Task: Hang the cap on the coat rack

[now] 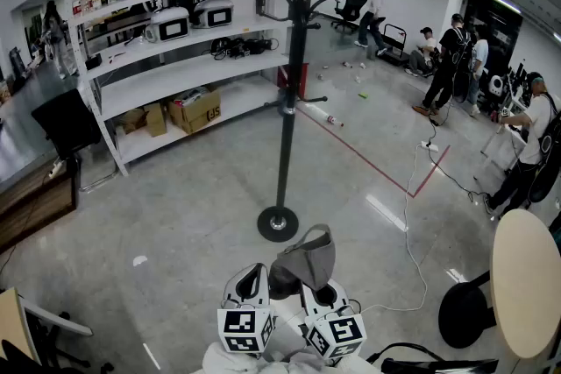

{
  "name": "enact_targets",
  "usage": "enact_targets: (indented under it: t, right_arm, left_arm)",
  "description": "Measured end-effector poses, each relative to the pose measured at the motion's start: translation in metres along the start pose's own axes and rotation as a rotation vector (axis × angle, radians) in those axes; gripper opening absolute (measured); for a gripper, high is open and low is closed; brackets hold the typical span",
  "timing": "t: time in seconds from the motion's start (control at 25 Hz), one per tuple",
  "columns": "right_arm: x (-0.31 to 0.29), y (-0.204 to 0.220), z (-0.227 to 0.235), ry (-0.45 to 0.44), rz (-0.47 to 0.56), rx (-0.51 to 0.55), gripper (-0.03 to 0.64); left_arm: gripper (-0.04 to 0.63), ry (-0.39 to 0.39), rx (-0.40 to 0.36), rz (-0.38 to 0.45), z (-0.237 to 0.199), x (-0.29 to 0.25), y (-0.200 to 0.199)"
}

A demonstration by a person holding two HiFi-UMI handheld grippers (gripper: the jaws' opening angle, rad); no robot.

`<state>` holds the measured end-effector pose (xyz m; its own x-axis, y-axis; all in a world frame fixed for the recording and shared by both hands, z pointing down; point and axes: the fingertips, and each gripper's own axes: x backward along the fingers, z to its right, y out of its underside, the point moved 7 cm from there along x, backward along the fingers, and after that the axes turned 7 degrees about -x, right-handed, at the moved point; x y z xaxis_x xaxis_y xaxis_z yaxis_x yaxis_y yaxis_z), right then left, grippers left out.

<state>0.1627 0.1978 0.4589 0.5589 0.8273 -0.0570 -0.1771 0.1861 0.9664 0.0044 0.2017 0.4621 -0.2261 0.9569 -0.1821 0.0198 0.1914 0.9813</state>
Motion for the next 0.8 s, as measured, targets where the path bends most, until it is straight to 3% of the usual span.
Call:
enact_targets:
  t: [0.56,0.8]
  right_arm:
    - [-0.039,0.002,0.02,0.026,0.007,-0.023,0.041]
    - [-0.08,-0.005,0.023,0.035,0.027,-0.019,0.041]
  left_arm:
    - [0.003,0.017,-0.006,-0.011,-0.015,-0.041,-0.004]
    - [0.003,0.03,-0.019,-0.001,-0.042,-0.074,-0.015]
